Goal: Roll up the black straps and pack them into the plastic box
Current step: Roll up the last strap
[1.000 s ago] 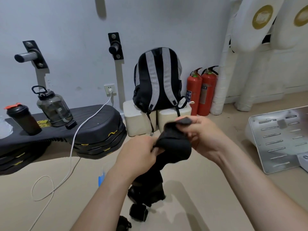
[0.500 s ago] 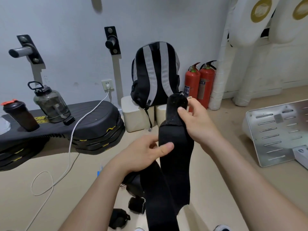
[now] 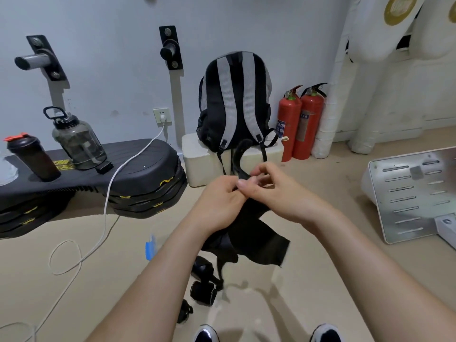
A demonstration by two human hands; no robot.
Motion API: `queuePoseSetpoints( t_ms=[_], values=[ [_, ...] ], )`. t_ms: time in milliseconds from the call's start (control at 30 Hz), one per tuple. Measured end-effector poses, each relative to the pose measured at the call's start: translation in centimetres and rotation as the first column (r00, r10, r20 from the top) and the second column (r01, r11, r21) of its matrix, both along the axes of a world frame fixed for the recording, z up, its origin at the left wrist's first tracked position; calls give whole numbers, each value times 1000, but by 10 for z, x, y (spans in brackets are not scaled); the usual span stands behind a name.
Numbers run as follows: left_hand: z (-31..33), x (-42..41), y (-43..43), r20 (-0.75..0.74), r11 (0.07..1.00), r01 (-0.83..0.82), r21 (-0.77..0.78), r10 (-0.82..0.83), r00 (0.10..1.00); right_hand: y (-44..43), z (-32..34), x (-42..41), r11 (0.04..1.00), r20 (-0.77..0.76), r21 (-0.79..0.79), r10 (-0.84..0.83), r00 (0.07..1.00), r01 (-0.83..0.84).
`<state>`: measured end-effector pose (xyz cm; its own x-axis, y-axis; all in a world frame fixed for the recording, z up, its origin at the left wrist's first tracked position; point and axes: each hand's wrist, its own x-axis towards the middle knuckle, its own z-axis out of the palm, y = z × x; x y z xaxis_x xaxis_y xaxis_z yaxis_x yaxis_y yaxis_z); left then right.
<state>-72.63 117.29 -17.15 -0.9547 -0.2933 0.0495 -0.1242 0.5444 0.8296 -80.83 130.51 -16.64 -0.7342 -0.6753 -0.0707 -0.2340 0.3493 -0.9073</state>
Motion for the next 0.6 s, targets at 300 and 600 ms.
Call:
queuePoseSetpoints(
  t_ms=[300, 600],
  values=[
    [9, 7, -14, 54, 952, -92, 293, 79, 995, 5, -6, -15, 971, 409, -226, 170, 897, -82],
    [7, 12, -37, 117, 817, 1, 576, -83, 990, -6, -16, -8, 986, 179, -147, -47, 983, 74]
  ],
)
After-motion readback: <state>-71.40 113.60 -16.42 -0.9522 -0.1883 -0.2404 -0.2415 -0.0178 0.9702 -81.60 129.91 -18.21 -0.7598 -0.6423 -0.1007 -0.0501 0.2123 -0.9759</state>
